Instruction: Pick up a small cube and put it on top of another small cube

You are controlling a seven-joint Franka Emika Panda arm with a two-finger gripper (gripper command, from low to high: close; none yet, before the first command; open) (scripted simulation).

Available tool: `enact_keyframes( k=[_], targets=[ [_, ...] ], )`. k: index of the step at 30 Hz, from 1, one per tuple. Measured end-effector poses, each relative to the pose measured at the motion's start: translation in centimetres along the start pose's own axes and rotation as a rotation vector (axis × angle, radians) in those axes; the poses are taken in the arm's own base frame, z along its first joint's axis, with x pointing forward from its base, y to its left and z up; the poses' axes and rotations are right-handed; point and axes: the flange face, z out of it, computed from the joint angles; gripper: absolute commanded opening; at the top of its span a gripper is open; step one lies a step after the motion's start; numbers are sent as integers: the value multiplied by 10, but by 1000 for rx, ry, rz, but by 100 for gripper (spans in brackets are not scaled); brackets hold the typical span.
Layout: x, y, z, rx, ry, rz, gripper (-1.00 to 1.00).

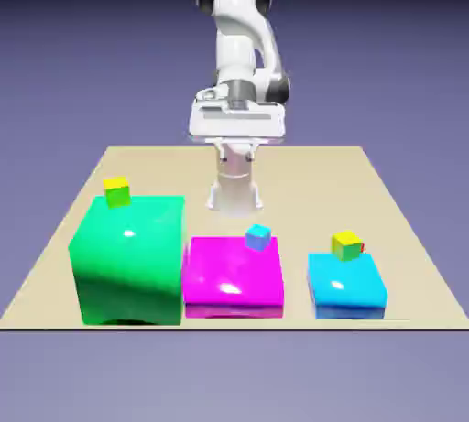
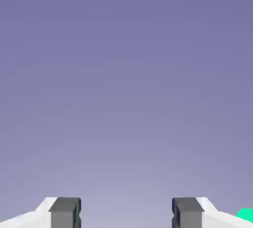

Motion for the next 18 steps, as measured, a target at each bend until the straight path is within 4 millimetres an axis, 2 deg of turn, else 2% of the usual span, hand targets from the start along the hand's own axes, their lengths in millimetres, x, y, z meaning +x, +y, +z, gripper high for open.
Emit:
enact_keyframes(
  k=[5,9,12,13,14,16,18],
  targets=[
    [-89,-39,47,46,-128,-175,0],
    [-170,-56,70,84,-231,-308,0],
    [-233,-60,79,112,-306,-404,0],
    [-262,-62,77,132,-340,-451,0],
    [-274,-58,81,129,-355,-464,0],
    [-324,-55,75,158,-415,-544,0],
    [-358,-45,73,166,-457,-590,0]
  ],
)
